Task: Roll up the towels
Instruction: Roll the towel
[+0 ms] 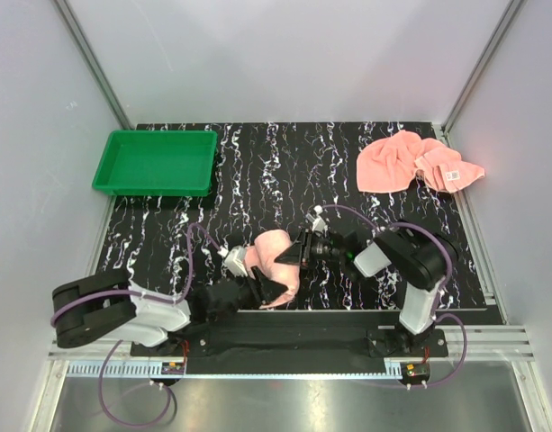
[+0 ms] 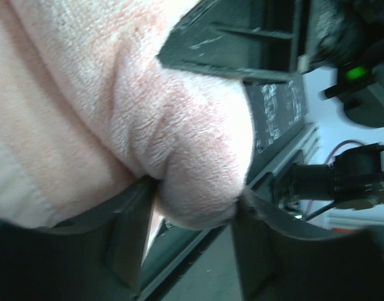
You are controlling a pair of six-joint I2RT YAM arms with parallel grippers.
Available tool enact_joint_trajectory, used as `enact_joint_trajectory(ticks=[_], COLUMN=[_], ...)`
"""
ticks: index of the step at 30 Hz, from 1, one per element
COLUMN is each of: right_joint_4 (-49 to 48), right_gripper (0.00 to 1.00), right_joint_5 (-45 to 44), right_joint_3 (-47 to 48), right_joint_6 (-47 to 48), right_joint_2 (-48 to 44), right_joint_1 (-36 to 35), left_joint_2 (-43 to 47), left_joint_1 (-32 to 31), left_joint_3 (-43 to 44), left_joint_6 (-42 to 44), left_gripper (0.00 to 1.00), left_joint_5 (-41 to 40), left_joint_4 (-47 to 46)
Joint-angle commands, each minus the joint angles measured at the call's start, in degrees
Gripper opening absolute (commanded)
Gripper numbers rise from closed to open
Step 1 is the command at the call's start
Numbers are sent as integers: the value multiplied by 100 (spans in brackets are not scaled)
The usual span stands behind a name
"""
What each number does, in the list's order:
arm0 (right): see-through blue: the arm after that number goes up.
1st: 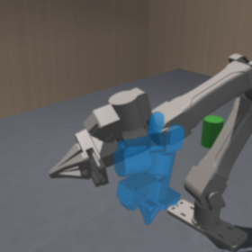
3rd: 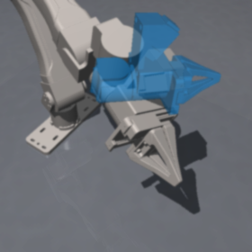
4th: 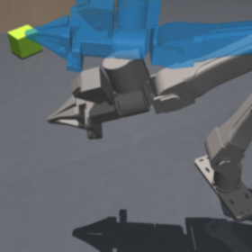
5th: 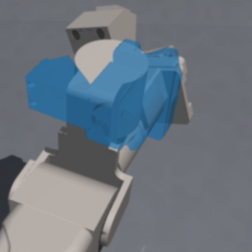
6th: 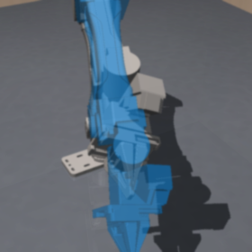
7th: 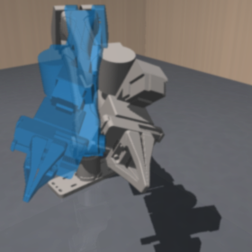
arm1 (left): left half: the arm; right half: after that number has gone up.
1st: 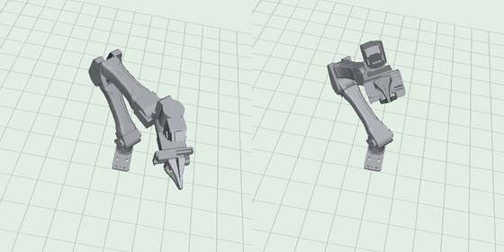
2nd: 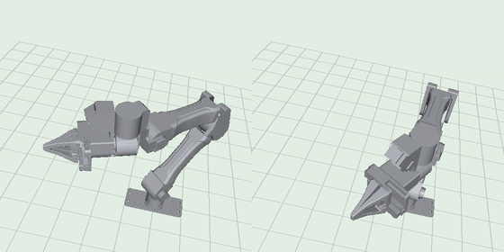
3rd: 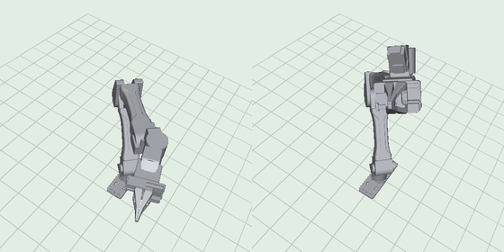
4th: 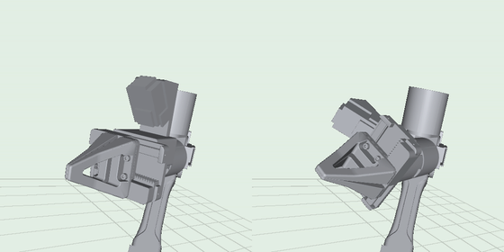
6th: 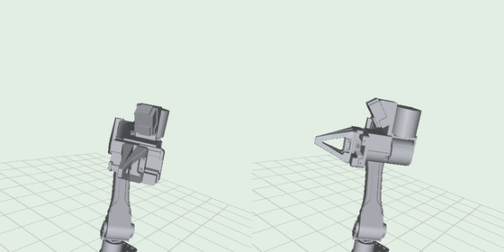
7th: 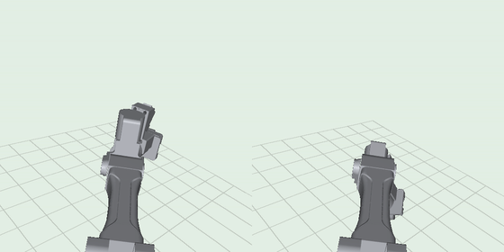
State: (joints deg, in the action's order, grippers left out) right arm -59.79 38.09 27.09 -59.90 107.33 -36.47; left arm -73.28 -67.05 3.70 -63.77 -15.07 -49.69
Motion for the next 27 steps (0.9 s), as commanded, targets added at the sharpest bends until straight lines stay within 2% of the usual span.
enact_joint_trajectory(ticks=[1,3,4,6,7,10,13,17,21,27], right_joint_4=[1786,2670,3405,4103,4846,6140,7038,7885,8640,9555], right_gripper=[19,17,17,17,17,15,14,12,12,11], right_joint_5=[-336,-686,-802,-1187,-1337,-1874,-2480,-3349,-3947,-4633], right_joint_3=[357,629,709,945,1043,1421,1667,1974,2264,2774], right_joint_6=[775,1154,1417,1699,1962,2376,2553,2536,2431,2089], right_joint_2=[-921,-1239,-1510,-1749,-1924,-2084,-2119,-2146,-2225,-2015], right_joint_1=[-97,-97,-97,-89,-89,-89,-89,-89,-106,-360], left_joint_2=[269,532,612,875,981,1279,1517,1789,1852,1160], left_joint_1=[-36,-63,-98,-133,-194,-247,-300,-554,-1080,-1968], left_joint_3=[113,218,262,376,516,797,1026,1526,2019,2958], left_joint_6=[198,233,294,373,470,645,751,971,1208,1638], left_gripper=[59,72,76,82,84,88,90,90,91,95], left_joint_5=[-22,-136,-189,-364,-417,-619,-830,-1400,-2111,-3350], left_joint_4=[1230,1566,1951,2366,2750,3463,4131,4924,5689,6428])
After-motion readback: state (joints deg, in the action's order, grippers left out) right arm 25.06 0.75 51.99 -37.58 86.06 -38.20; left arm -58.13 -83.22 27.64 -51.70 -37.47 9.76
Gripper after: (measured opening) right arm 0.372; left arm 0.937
